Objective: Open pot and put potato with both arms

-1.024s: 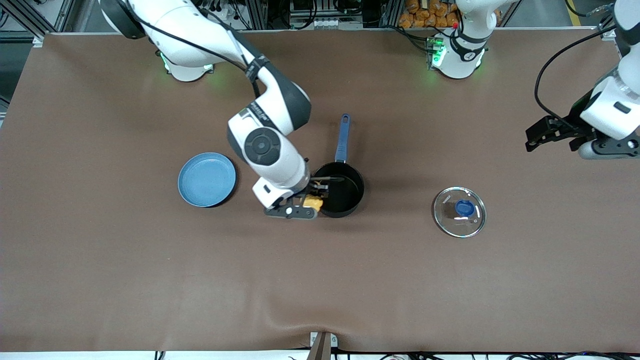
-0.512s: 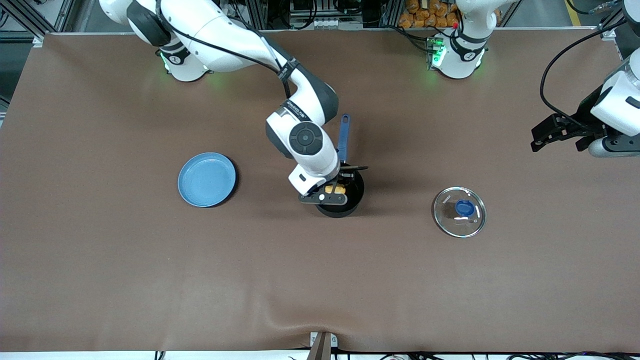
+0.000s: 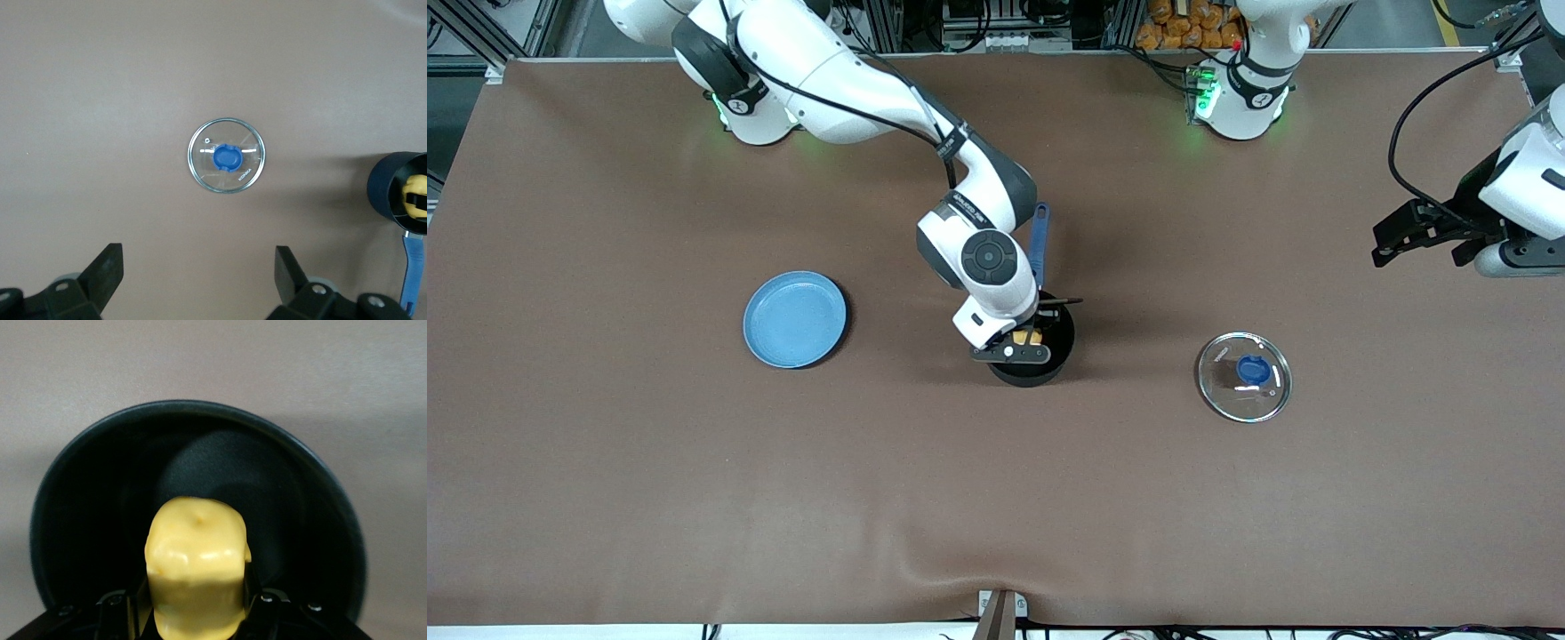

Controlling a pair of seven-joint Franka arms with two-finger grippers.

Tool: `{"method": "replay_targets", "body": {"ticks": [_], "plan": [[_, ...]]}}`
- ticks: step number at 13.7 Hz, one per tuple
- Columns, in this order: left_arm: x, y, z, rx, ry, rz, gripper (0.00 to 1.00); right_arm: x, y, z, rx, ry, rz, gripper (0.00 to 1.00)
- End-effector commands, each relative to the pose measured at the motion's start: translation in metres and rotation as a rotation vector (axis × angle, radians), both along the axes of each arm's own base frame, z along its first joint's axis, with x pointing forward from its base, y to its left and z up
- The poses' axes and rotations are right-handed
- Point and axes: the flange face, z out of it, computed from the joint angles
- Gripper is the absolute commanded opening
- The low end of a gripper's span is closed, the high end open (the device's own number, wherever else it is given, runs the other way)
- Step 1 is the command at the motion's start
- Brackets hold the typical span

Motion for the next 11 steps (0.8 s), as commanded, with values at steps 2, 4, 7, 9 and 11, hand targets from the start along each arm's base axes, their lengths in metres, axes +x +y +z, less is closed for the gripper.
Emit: {"method": "replay_targets", "body": {"ticks": [2, 4, 7, 9, 11], "plan": [[-0.008, -0.009, 0.015, -0.017, -0.002, -0.033, 1.00, -0.003, 0.012, -0.008, -0.009, -0.027, -0.012, 0.00], [-0.008, -0.010, 0.015, -0.018, -0.004, -0.035, 1.00, -0.004, 0.013, -0.009, -0.009, -0.027, -0.011, 0.00], [-0.008, -0.009, 0.016, -0.019, -0.004, -0.030, 1.00, -0.004, 0.012, -0.010, -0.016, -0.033, -0.012, 0.92], [-0.012, -0.012, 0.022, -0.019, 0.005, -0.035, 1.00, -0.005, 0.014, -0.010, -0.026, -0.055, 0.000, 1.00], [-0.016, -0.013, 0.044, -0.022, -0.011, -0.033, 1.00, -0.003, 0.013, -0.008, -0.024, -0.057, -0.003, 1.00]]}}
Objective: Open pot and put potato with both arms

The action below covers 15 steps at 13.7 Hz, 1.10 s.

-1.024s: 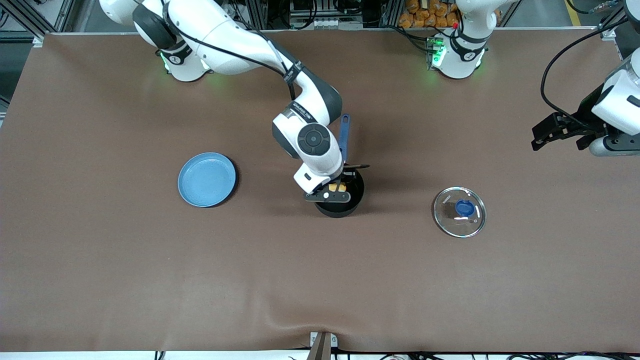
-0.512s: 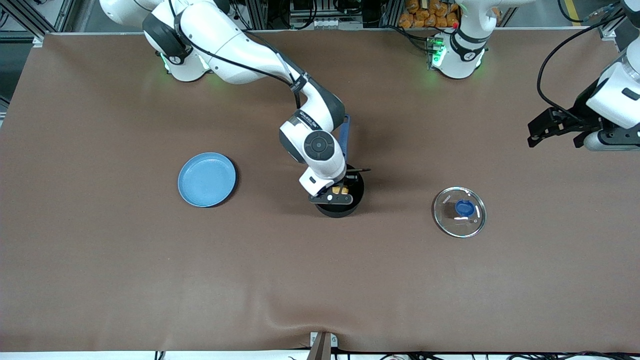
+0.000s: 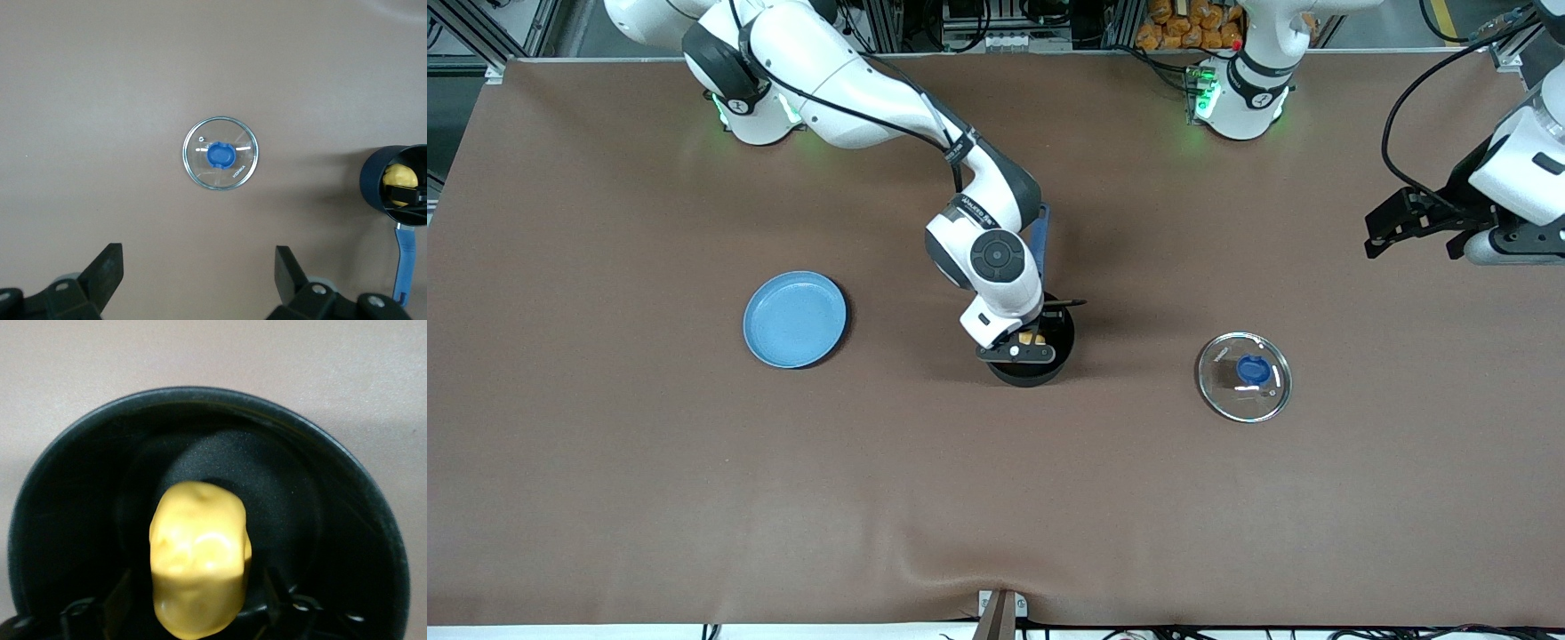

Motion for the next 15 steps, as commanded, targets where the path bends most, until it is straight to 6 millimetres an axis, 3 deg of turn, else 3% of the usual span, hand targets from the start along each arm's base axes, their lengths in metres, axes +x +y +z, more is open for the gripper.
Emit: {"method": "replay_targets", "body": {"ticks": [1, 3, 5, 7, 9, 11, 15], "plan": [[-0.009, -0.004, 0.024, -0.020, -0.003, -0.016, 1.00, 0.008, 0.002, 0.009, -0.006, -0.033, -0.015, 1.00], [-0.009, -0.002, 0.022, -0.020, 0.000, -0.016, 1.00, 0.016, -0.001, 0.034, 0.015, -0.052, -0.028, 1.00], [-0.004, 0.001, 0.014, -0.019, 0.017, -0.018, 1.00, 0.036, -0.022, 0.070, 0.028, -0.054, -0.064, 1.00], [-0.001, 0.001, 0.006, -0.019, 0.031, -0.019, 1.00, 0.054, -0.038, 0.126, 0.042, -0.069, -0.090, 1.00], [-0.003, 0.004, 0.011, -0.034, 0.025, -0.012, 1.00, 0.077, -0.077, 0.186, 0.037, -0.060, -0.136, 1.00], [-0.002, 0.009, 0.010, -0.035, 0.026, -0.006, 1.00, 0.084, -0.115, 0.242, 0.022, -0.065, -0.170, 1.00], [0.007, 0.006, -0.013, -0.049, 0.068, -0.015, 1.00, 0.101, -0.236, 0.334, -0.028, -0.024, -0.295, 1.00]]}}
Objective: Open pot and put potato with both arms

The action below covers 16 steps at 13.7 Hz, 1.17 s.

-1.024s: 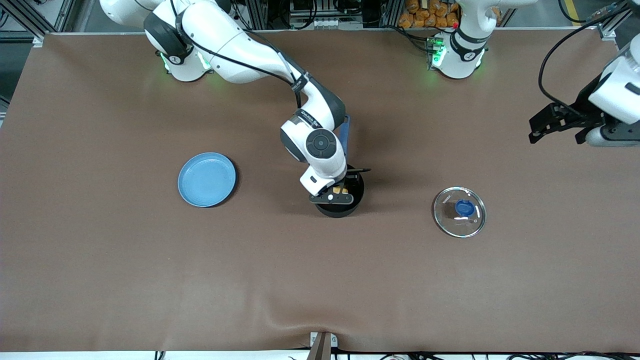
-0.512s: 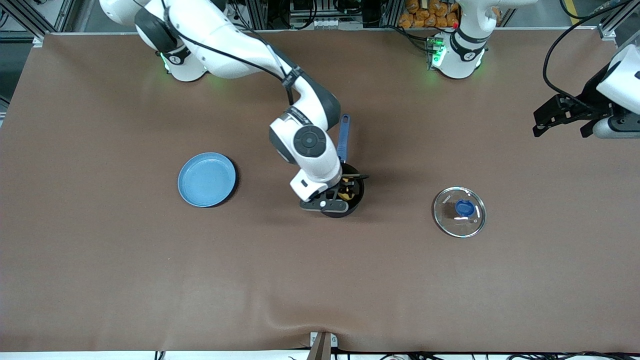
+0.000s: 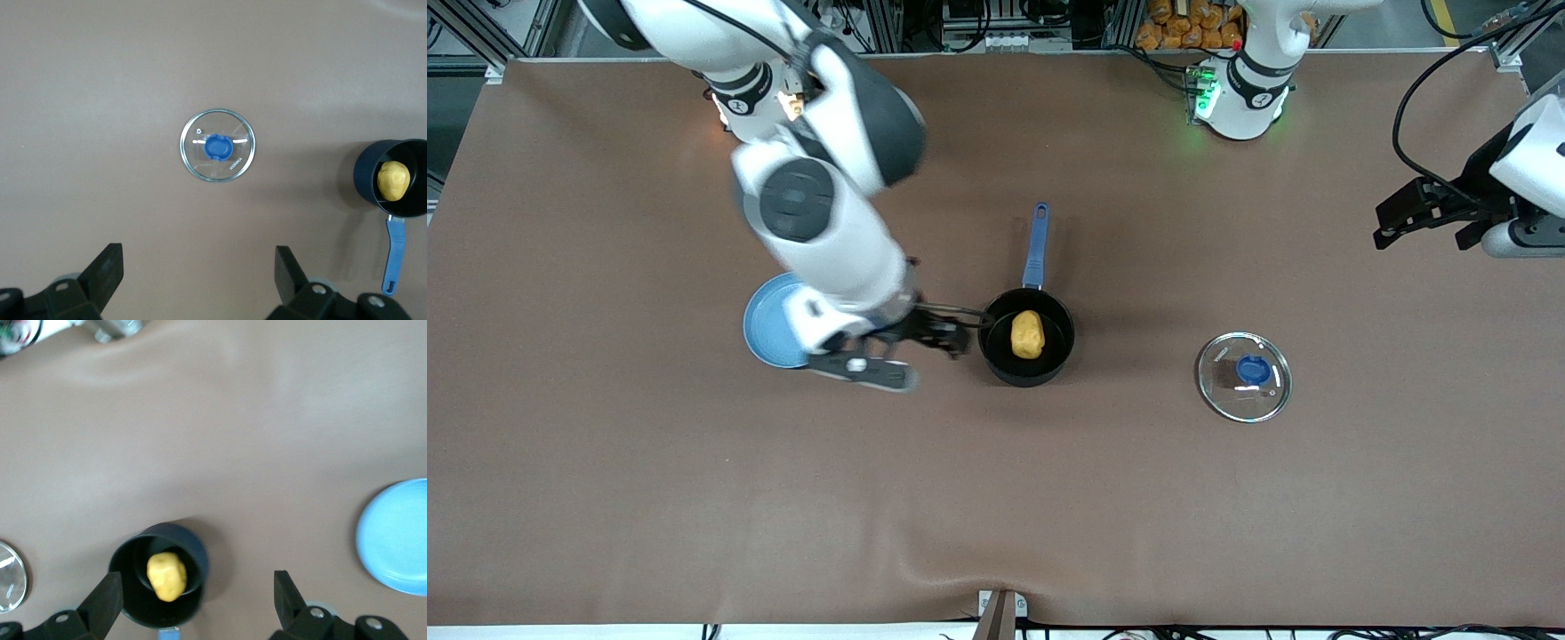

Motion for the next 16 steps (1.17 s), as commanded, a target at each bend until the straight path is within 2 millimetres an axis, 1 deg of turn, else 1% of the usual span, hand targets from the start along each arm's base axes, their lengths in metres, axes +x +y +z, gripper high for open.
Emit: {"method": "replay_targets", "body": {"ticks": [1, 2, 3, 4, 5, 6, 7, 8, 9, 10, 11, 12, 13, 14, 16], "plan": [[0.005, 0.002, -0.013, -0.029, 0.027, -0.030, 1.00, -0.001, -0.067, 0.050, -0.019, 0.024, -0.079, 1.00], [0.007, 0.007, -0.011, -0.048, 0.019, -0.019, 1.00, -0.008, -0.086, 0.070, -0.033, 0.034, -0.098, 1.00], [0.007, 0.008, -0.011, -0.059, 0.017, -0.015, 1.00, -0.011, -0.109, 0.086, -0.037, 0.040, -0.121, 1.00], [0.006, 0.012, -0.007, -0.059, 0.007, -0.006, 1.00, -0.007, -0.139, 0.099, -0.018, 0.041, -0.154, 1.00], [0.008, 0.012, -0.010, -0.058, 0.004, -0.005, 1.00, -0.014, -0.154, 0.122, 0.015, 0.016, -0.124, 1.00], [0.008, 0.011, -0.013, -0.058, 0.007, -0.007, 1.00, -0.012, -0.175, 0.131, 0.053, 0.016, -0.107, 1.00], [0.009, 0.011, -0.015, -0.055, 0.012, -0.006, 1.00, -0.017, -0.192, 0.144, 0.083, 0.017, -0.101, 1.00], [0.009, 0.011, -0.015, -0.050, 0.009, -0.008, 1.00, -0.020, -0.217, 0.149, 0.083, 0.037, -0.097, 1.00], [0.010, 0.009, -0.016, -0.048, 0.004, -0.010, 1.00, -0.020, -0.233, 0.147, 0.070, 0.052, -0.046, 1.00], [0.009, 0.008, -0.018, -0.046, 0.007, -0.013, 1.00, -0.025, -0.241, 0.153, 0.023, 0.032, 0.054, 1.00], [0.008, 0.005, -0.019, -0.046, 0.012, -0.017, 1.00, -0.035, -0.250, 0.160, -0.063, 0.025, 0.154, 1.00], [0.007, 0.002, -0.021, -0.045, 0.016, -0.023, 1.00, -0.038, -0.257, 0.162, -0.100, 0.032, 0.216, 1.00], [0.006, -0.002, -0.020, -0.044, 0.015, -0.029, 1.00, -0.043, -0.265, 0.164, -0.116, 0.051, 0.243, 1.00], [0.005, -0.004, -0.019, -0.044, 0.014, -0.030, 1.00, -0.048, -0.270, 0.162, -0.135, 0.069, 0.267, 1.00], [0.004, -0.004, -0.020, -0.042, 0.017, -0.023, 1.00, -0.065, -0.289, 0.164, -0.176, 0.072, 0.348, 1.00]]}}
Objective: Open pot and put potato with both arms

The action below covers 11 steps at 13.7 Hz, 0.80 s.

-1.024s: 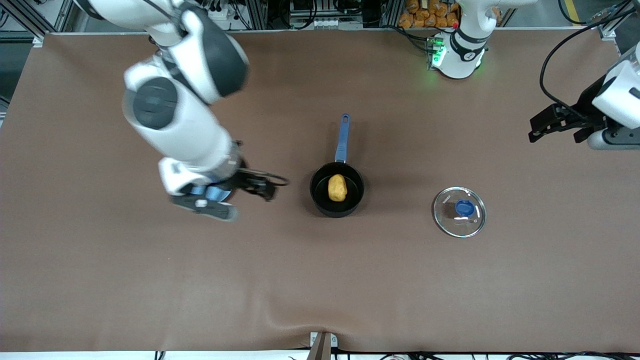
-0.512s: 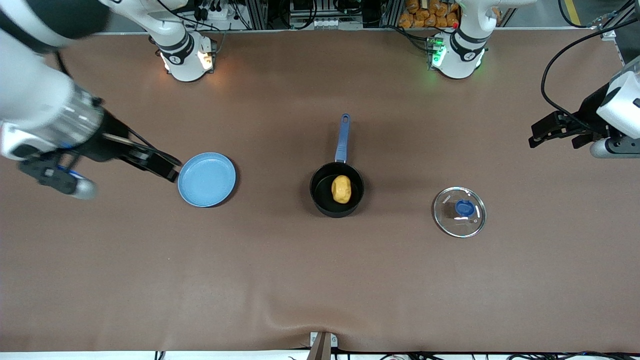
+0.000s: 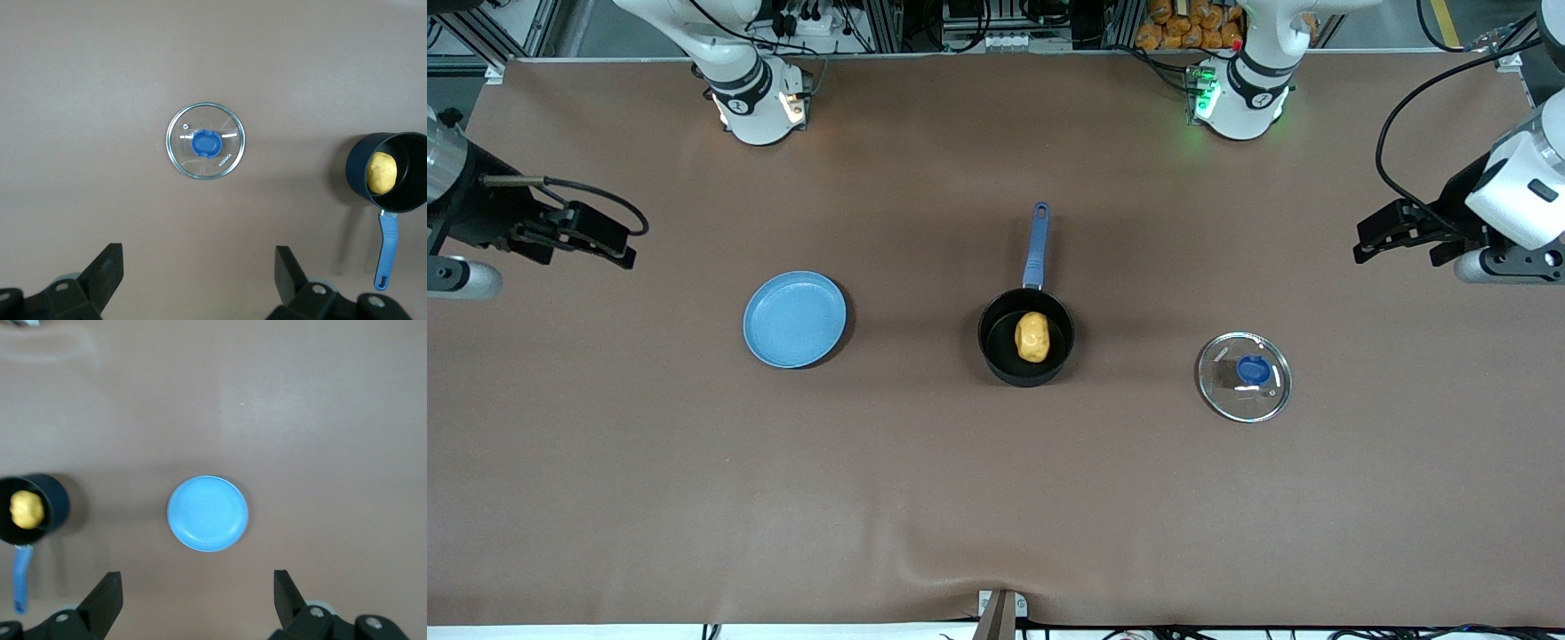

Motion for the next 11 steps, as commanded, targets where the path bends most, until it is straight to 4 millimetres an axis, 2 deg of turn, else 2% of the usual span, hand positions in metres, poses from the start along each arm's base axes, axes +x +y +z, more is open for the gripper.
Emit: {"method": "replay_targets", "body": {"ticks": [1, 2, 4, 5, 7, 10, 11], "plan": [[-0.004, 0.000, 0.002, 0.008, -0.009, -0.008, 1.00, -0.032, -0.033, 0.005, -0.027, -0.008, 0.067, 1.00], [-0.005, -0.007, 0.002, 0.024, -0.012, -0.020, 1.00, -0.043, -0.047, 0.002, 0.000, -0.016, 0.046, 1.00], [-0.005, -0.008, 0.002, 0.029, -0.015, -0.022, 1.00, -0.070, -0.042, -0.008, -0.003, -0.061, 0.075, 1.00], [-0.005, -0.008, 0.002, 0.029, -0.015, -0.022, 1.00, -0.078, -0.045, -0.014, -0.005, -0.066, 0.075, 1.00], [-0.005, -0.008, 0.002, 0.029, -0.015, -0.022, 1.00, -0.076, -0.058, -0.017, -0.007, -0.053, 0.123, 1.00], [-0.005, -0.007, 0.002, 0.029, -0.015, -0.021, 1.00, -0.072, -0.057, -0.015, -0.010, -0.055, 0.155, 1.00], [-0.005, -0.007, 0.002, 0.029, -0.015, -0.021, 1.00, -0.071, -0.054, -0.003, -0.012, -0.075, 0.158, 1.00]]}}
